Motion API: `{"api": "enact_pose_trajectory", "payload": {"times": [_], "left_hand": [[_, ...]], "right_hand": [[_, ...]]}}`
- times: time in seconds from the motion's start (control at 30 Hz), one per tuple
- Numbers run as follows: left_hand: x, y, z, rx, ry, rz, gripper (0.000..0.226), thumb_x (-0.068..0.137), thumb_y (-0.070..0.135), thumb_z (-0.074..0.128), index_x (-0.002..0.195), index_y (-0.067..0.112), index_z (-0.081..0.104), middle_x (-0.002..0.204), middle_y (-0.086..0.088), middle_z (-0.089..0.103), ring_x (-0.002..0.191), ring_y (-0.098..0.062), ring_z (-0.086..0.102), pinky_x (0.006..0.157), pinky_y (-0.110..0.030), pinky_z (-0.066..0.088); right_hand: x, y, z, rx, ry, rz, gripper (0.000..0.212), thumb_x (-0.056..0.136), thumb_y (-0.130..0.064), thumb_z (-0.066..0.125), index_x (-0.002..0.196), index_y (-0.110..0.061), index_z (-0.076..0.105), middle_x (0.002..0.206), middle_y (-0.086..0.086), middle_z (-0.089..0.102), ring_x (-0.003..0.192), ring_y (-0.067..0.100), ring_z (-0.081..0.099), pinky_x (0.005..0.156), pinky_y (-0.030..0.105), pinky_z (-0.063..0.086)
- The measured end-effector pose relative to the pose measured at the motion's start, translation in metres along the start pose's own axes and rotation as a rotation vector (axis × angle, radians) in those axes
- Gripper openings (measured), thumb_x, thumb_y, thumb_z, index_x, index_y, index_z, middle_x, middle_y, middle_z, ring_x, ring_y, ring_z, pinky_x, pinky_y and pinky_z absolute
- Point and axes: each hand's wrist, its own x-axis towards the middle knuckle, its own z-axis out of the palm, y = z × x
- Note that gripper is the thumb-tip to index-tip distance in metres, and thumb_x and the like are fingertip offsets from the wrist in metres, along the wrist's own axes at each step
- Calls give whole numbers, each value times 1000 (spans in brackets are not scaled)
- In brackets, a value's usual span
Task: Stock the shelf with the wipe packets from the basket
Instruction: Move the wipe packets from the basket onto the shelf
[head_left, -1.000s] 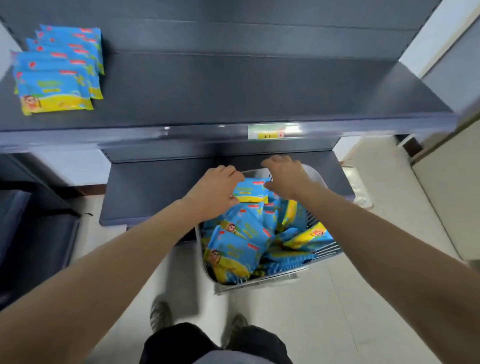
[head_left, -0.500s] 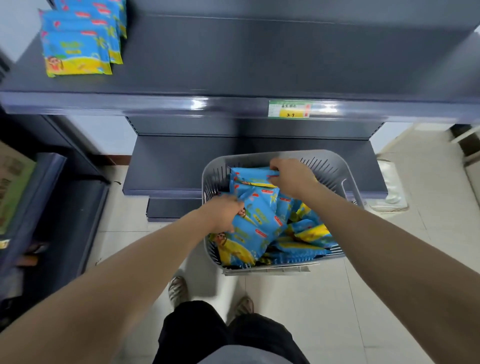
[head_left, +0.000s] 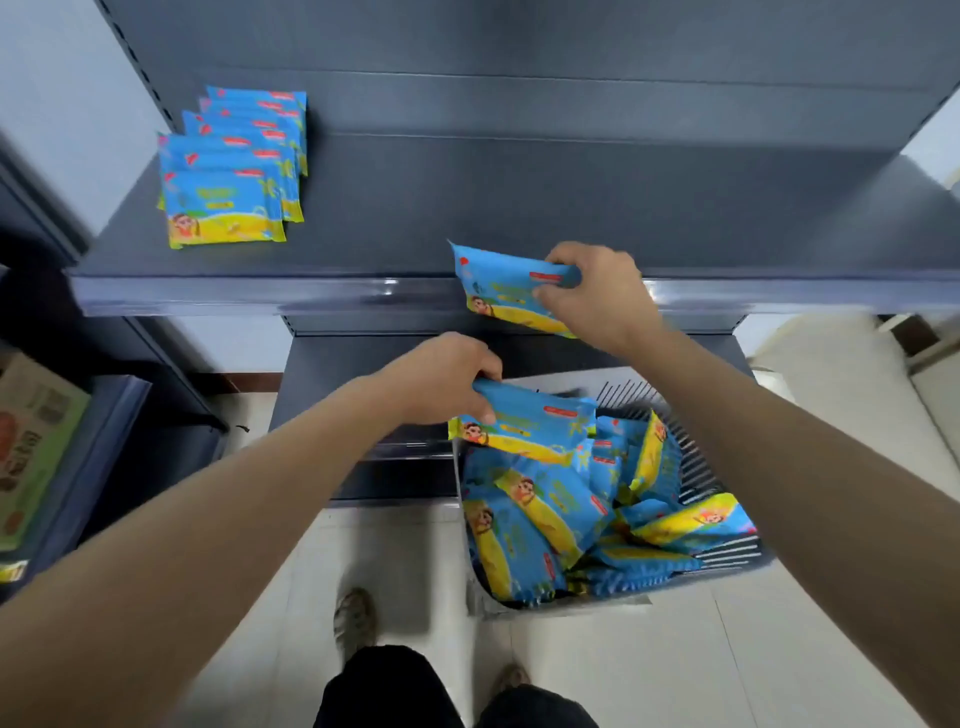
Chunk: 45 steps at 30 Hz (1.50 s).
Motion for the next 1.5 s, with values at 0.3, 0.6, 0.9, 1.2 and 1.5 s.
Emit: {"api": "enact_pose_trajectory", "payload": {"times": [0.3, 0.6, 0.9, 1.2, 1.5], "left_hand": [[-28, -104, -143, 48, 300, -11, 25, 71, 24, 78, 86, 8, 66, 80, -1, 54, 75, -18, 49, 64, -31, 36], [-26, -185, -207, 5, 428, -7, 21, 74, 24, 75, 83, 10, 63, 80, -2, 55, 75, -17, 45, 61, -29, 32], [28, -203, -212, 10, 436, 24, 23, 72, 26, 75, 87, 13, 65, 83, 0, 54, 87, -20, 47, 72, -33, 37], [109, -228, -217, 205, 434, -85, 34, 78, 42, 68, 107, 25, 65, 95, 7, 59, 104, -19, 39, 91, -36, 22], [153, -256, -221, 377, 473, -257, 37, 83, 41, 61, 113, 20, 61, 109, 0, 61, 109, -23, 38, 94, -36, 24]], "right_hand": [[109, -106, 20, 92, 170, -4, 22, 83, -19, 61, 104, -24, 58, 88, -2, 58, 83, 23, 59, 76, 37, 53], [181, -161, 71, 212, 245, 112, 20, 87, -11, 56, 104, -22, 56, 88, 4, 60, 84, 29, 61, 76, 46, 55], [253, -136, 81, 304, 142, 234, 20, 92, -13, 53, 107, -25, 59, 103, 10, 62, 86, 26, 62, 71, 37, 55], [327, -100, 100, 424, -58, 241, 17, 88, -7, 61, 85, -23, 58, 105, 20, 64, 99, 35, 64, 83, 50, 54], [364, -79, 122, 626, -123, 261, 20, 89, 3, 56, 74, -11, 59, 73, 10, 66, 62, 11, 63, 62, 25, 56]]}}
